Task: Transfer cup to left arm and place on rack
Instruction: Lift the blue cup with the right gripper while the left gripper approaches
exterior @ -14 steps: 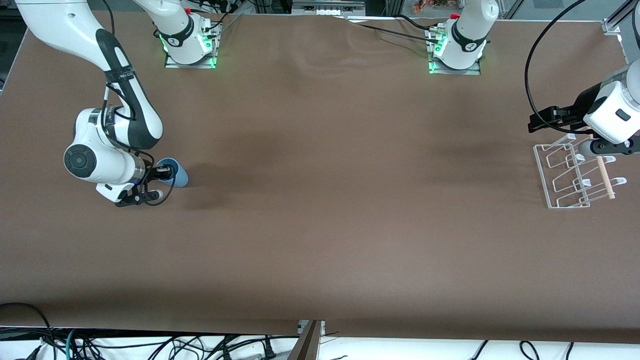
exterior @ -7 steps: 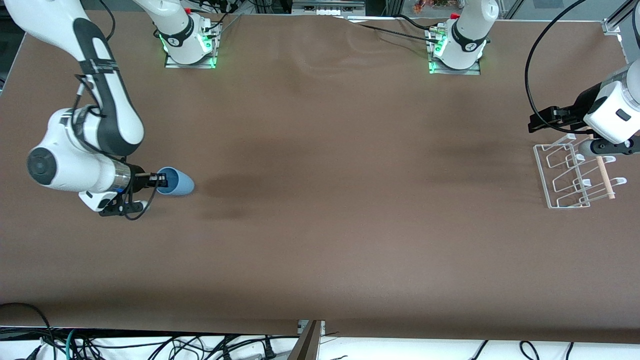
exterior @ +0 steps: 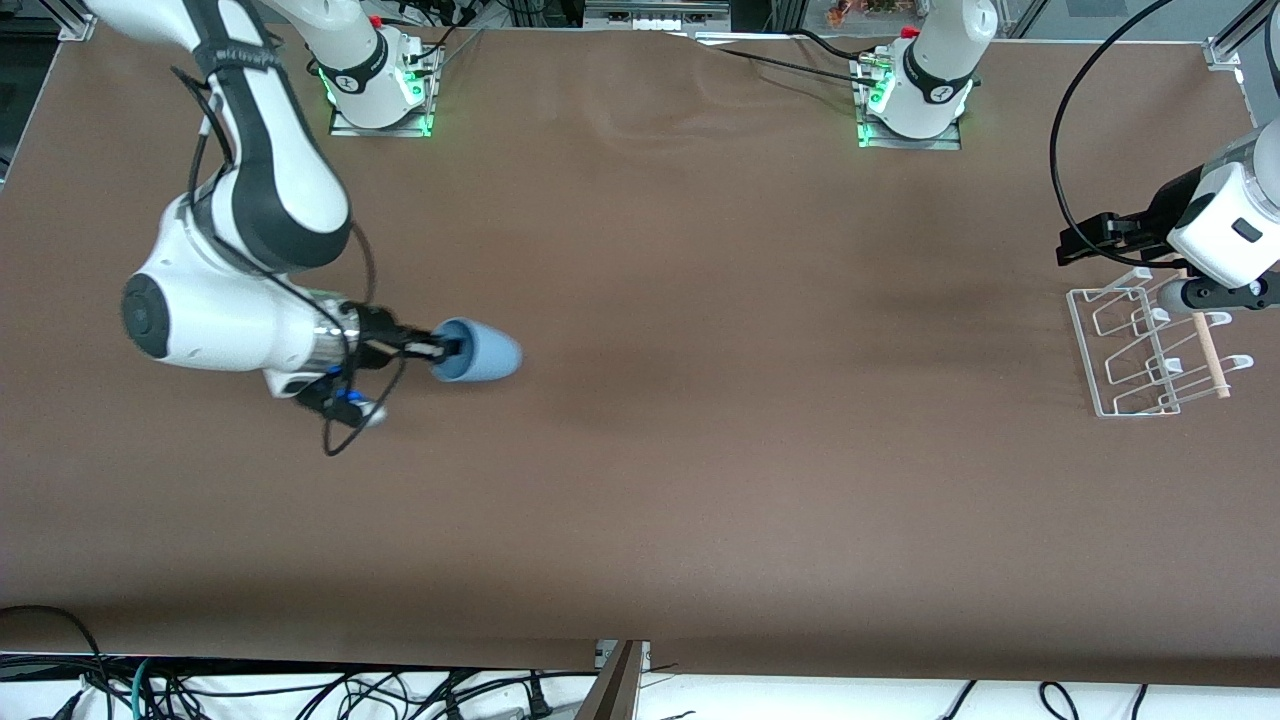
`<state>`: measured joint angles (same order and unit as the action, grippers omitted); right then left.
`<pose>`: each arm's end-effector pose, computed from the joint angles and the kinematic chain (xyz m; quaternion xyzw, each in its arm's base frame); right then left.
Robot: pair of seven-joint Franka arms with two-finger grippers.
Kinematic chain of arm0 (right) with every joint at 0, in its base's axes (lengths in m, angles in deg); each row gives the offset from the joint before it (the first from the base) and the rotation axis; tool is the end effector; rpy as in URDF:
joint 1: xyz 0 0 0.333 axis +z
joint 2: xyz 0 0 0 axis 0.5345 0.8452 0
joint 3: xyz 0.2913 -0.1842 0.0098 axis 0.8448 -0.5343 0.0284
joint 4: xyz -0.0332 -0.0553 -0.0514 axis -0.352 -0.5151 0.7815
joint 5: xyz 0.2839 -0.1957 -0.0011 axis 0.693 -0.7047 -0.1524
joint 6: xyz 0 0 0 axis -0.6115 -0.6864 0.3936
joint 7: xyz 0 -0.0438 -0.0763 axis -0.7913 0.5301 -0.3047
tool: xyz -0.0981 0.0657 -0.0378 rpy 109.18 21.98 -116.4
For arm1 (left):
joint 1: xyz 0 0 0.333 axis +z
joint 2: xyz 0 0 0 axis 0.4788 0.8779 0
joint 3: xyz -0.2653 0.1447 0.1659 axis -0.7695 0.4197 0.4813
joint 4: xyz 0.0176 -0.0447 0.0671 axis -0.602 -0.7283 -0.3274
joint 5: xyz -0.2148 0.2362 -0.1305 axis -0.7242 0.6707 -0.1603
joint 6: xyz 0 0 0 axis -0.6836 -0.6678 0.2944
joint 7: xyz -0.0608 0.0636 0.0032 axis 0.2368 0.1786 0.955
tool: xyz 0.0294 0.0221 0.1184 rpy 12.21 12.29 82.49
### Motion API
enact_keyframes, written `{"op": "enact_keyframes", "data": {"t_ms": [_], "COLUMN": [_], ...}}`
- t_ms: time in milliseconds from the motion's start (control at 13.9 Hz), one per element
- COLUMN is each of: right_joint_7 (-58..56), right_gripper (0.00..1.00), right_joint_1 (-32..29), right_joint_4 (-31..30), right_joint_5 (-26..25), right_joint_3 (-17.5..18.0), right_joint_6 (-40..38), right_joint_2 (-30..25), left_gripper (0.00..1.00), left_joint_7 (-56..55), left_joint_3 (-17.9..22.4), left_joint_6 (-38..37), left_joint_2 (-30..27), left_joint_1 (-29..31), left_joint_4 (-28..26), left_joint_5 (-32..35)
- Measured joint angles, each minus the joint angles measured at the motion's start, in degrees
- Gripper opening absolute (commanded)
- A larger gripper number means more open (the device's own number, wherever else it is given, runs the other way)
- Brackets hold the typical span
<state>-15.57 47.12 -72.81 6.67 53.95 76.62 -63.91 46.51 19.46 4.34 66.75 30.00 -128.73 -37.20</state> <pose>0.5893 0.2377 0.4336 -0.9351 0.1826 0.1767 0.2470 0.5168 -0.0097 0.5891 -0.9941 -0.0453 0.0989 0.0002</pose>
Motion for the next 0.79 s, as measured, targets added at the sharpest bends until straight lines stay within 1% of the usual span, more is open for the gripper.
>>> {"op": "enact_keyframes", "data": {"t_ms": [144,288,432,576,648,792], "right_joint_7": [7.43,14.49,19.61,21.19,22.17,25.11], "right_gripper": [0.00,0.00,0.00,0.00,0.00,0.00], "right_joint_1": [3.55,7.14,10.14,11.47,11.92,13.73], "right_joint_4": [2.02,4.54,6.85,7.85,8.16,8.78], "right_joint_5": [7.91,14.49,22.04,29.86,31.55,31.78], "right_joint_3": [0.10,0.17,0.18,0.15,0.14,0.14], "right_joint_6": [-0.22,0.26,4.68,7.31,7.69,10.05], "right_joint_2": [0.05,0.18,0.42,0.70,0.79,0.88], "left_gripper": [1.00,1.00,1.00,1.00,1.00,1.00], "left_joint_7": [0.00,0.00,0.00,2.16,4.89,10.04], "left_joint_3": [-0.03,-0.03,0.02,-0.05,-0.23,-0.92], "left_joint_6": [0.15,0.22,0.54,1.17,1.37,2.05], "left_joint_2": [0.02,0.07,0.64,2.59,3.86,5.56], "left_joint_1": [-0.05,-0.04,0.00,-0.04,-0.14,-0.32], "left_joint_4": [0.01,0.01,0.09,1.75,2.93,4.54], "left_joint_5": [0.00,0.00,-1.46,-3.62,-4.39,-8.03]}}
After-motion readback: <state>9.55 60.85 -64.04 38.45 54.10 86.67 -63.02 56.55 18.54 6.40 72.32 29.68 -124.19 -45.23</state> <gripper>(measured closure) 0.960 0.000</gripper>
